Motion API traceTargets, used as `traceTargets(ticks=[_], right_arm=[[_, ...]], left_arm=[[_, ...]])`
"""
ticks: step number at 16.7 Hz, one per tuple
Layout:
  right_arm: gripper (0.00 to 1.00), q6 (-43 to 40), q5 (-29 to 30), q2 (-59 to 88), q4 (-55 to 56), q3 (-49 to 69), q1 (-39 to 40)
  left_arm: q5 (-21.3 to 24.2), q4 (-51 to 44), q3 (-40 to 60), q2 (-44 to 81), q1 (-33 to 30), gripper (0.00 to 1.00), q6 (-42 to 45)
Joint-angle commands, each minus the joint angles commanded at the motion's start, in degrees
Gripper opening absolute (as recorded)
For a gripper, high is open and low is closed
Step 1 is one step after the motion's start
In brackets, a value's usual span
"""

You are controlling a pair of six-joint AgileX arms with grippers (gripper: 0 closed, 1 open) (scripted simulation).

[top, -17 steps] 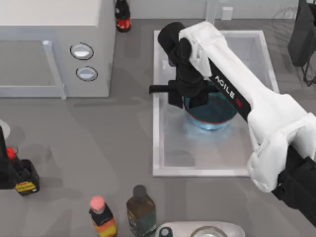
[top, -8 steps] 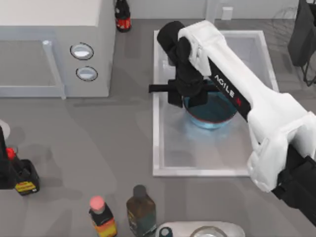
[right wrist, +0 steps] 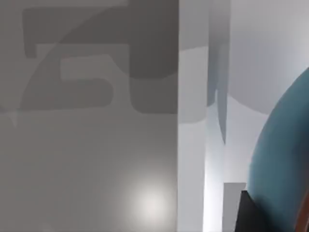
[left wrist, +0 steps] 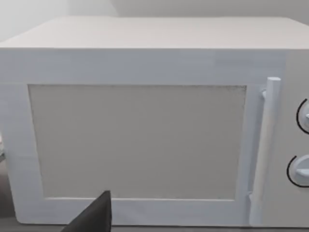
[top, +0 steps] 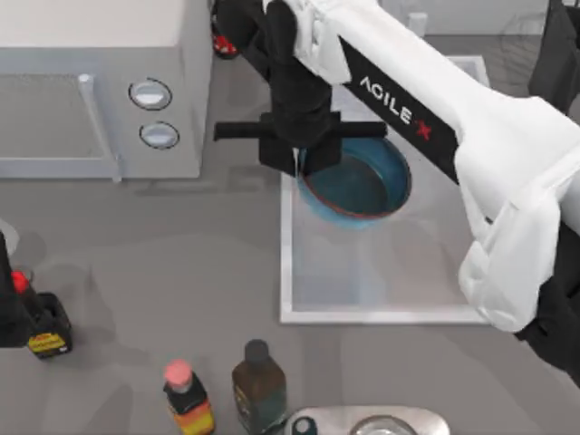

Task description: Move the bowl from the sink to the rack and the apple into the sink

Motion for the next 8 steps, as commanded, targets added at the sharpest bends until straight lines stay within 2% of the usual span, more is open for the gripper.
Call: traceTargets(ticks=[8], right_arm=[[0.00, 13.08, 1.35, -44.31, -3.76, -42.12, 13.23]], left_arm=[[0.00, 0.00, 0.00, 0.00, 0.00, 1.00, 0.00]])
